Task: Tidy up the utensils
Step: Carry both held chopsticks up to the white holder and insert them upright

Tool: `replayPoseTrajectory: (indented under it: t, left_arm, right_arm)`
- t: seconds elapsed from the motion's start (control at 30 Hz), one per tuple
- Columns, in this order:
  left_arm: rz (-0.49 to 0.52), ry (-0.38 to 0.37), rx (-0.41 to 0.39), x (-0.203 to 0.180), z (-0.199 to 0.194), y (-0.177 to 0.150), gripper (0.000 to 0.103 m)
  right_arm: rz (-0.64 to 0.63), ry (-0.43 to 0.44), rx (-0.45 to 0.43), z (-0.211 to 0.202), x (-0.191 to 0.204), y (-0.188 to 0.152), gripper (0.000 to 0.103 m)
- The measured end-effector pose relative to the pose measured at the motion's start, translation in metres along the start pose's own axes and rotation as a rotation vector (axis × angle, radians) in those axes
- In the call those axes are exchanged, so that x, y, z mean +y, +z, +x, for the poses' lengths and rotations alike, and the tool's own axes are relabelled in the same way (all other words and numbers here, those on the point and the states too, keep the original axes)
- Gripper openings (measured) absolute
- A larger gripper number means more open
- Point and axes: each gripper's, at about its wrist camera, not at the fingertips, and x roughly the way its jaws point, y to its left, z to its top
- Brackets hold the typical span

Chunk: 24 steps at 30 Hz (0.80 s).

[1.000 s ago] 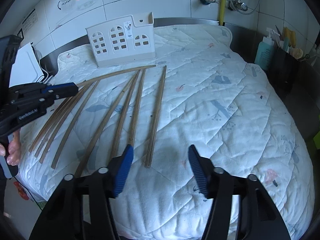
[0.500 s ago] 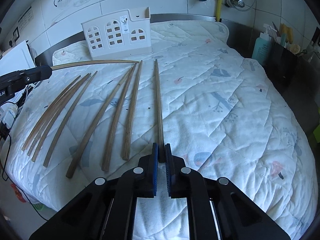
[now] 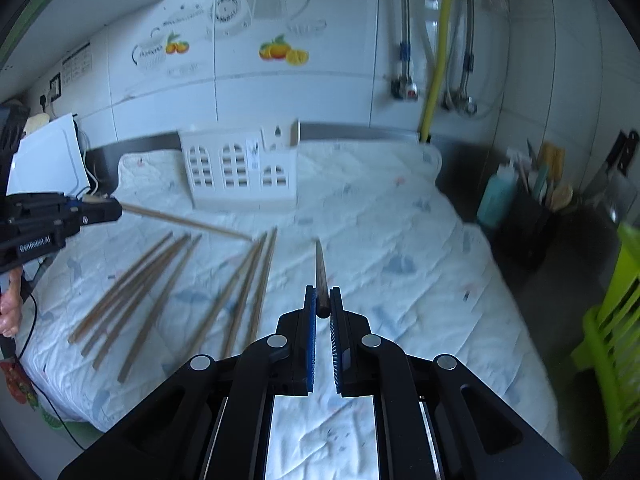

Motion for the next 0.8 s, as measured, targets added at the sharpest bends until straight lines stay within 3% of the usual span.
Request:
replayPoseTrajectory:
  t: [0.5,0.63,0.8]
  left_arm:
    - [0.011,0.031,-0.067,0.017,-0.016,0.084,0.005]
    - [0.018,0.058,-0.111,0.024,-0.028,0.11,0.005]
    - [0.009,0.108,-0.207,0.038,-0.054,0.149,0.005]
  right_arm:
    - [-0.103,0.158,-0.072,-0.01,-0.021,0.146,0.006]
    - [-0.107,0.218,-0.085,-0.013,-0.02,0.189,0.006]
    - [-0.124,0.231,-0.115,-0.012,-0.015,0.232,0.006]
